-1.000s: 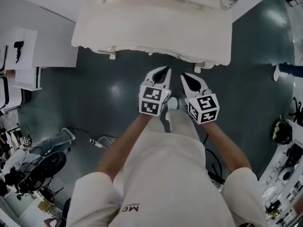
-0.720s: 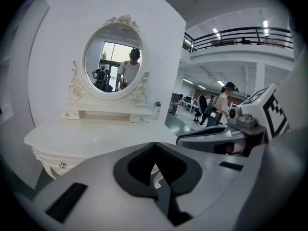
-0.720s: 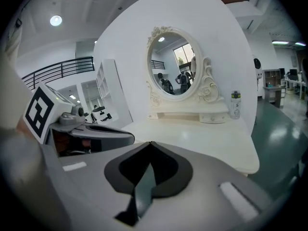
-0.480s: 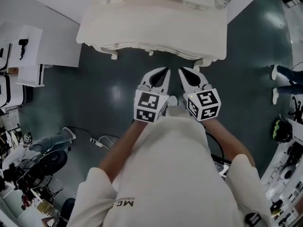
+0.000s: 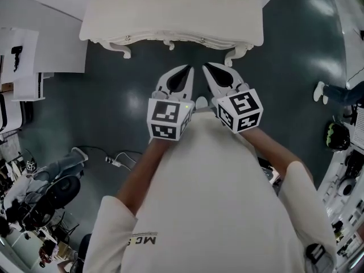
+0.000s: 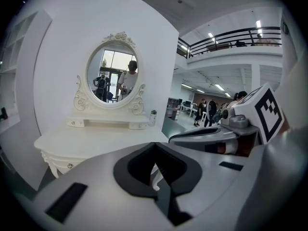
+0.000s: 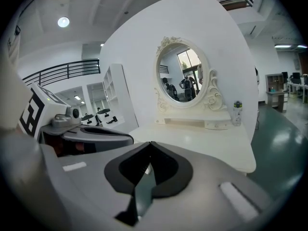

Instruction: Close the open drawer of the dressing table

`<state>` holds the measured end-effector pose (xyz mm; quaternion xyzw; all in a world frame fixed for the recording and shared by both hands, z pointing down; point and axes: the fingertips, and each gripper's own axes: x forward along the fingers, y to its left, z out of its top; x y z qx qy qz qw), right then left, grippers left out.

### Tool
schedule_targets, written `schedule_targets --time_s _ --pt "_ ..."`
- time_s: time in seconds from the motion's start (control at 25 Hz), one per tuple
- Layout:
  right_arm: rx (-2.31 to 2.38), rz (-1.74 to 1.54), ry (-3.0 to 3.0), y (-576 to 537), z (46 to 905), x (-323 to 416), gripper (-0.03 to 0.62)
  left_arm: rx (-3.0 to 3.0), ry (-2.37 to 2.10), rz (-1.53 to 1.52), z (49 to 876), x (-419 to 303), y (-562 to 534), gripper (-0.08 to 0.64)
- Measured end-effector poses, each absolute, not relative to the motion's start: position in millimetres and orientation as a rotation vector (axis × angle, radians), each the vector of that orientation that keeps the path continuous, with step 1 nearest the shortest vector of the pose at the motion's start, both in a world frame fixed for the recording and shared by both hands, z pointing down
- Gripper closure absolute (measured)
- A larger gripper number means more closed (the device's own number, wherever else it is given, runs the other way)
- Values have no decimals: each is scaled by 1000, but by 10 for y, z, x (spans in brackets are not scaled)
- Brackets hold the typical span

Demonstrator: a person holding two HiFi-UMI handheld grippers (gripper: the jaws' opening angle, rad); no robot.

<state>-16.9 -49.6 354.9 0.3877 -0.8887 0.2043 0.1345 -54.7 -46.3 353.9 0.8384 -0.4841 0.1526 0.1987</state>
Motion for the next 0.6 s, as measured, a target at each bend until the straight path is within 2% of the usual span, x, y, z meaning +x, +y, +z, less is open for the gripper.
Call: schedule_targets --time_s 0.6 --pt "1136 584 -2526 -140 3718 -122 591 2330 -1316 436 3728 -417 -72 551"
